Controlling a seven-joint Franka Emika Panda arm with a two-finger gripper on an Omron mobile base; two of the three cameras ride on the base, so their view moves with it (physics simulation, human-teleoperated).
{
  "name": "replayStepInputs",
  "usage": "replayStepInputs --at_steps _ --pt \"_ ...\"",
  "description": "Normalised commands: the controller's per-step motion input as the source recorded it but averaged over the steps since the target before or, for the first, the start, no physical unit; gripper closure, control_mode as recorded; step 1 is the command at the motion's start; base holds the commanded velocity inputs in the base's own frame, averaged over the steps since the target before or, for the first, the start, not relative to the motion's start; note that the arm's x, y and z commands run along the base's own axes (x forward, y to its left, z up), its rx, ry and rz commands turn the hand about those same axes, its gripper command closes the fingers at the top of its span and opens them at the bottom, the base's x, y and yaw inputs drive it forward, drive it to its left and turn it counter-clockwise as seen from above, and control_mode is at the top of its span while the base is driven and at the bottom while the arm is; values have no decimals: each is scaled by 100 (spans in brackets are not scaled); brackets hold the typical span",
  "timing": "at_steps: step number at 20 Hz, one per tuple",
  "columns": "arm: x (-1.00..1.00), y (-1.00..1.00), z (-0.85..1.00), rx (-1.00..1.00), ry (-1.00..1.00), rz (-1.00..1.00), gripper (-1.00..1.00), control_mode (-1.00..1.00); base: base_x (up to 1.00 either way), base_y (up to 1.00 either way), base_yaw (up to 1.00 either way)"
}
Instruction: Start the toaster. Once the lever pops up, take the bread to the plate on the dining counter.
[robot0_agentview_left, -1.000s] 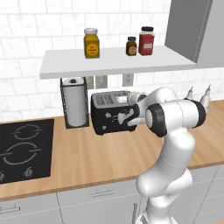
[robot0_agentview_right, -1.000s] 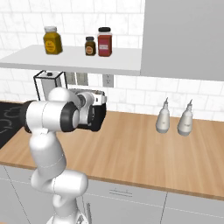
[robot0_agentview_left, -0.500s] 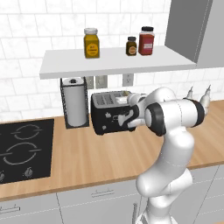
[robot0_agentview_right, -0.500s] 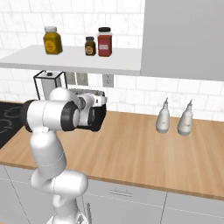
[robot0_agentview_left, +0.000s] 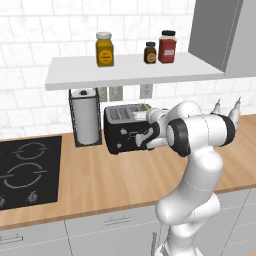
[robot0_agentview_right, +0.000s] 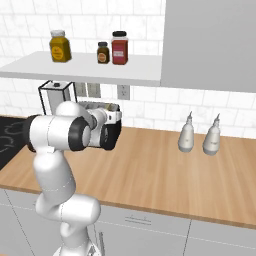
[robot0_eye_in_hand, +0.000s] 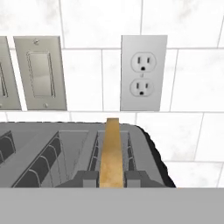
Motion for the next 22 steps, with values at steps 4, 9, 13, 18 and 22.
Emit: replayStepInputs --at_steps 4,9,13,18,22 --pt "-1 0 28 0 0 0 100 -100 0 0 0" --pt "0 1 29 0 0 0 100 -100 0 0 0" --pt "0 1 4 -1 0 0 100 -100 0 0 0" --pt "-3 0 0 0 0 0 100 -100 0 0 0" --pt "0 0 0 0 0 0 100 -100 0 0 0"
